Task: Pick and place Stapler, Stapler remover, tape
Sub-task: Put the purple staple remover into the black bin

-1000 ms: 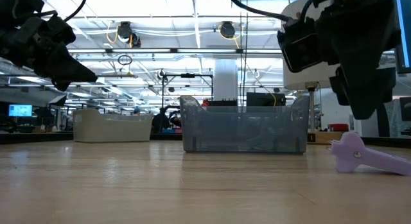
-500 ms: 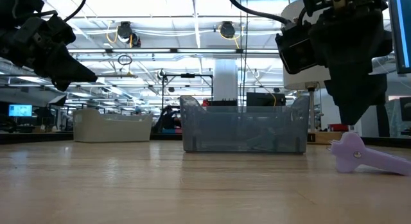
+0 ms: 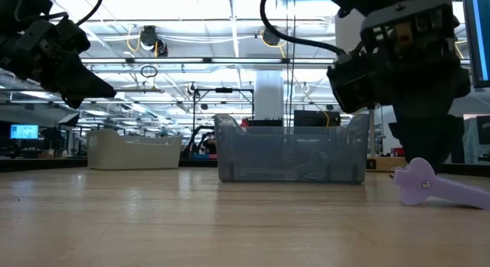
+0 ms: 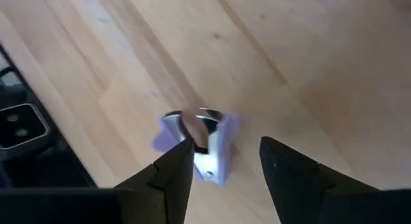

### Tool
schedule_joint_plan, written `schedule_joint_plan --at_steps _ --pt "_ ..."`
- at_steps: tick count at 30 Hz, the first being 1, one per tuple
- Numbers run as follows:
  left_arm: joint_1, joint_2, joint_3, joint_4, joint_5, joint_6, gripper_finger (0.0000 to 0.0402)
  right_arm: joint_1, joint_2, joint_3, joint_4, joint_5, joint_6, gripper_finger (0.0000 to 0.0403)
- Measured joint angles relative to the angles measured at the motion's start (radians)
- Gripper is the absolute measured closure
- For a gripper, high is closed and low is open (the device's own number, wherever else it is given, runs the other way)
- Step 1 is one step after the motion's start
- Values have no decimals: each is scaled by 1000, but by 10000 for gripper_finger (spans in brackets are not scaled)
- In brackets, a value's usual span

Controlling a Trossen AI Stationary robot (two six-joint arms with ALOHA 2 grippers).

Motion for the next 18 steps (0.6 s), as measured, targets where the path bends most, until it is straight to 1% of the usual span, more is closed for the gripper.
schedule_joint_plan --at_steps 4,7,18 --pt "0 0 0 0 1 -1 364 2 0 0 -1 28 0 234" --pt "0 0 0 0 5 -2 364 2 0 0 -9 52 0 248" --pt "0 0 0 0 6 -4 364 14 4 2 -7 45 -19 363"
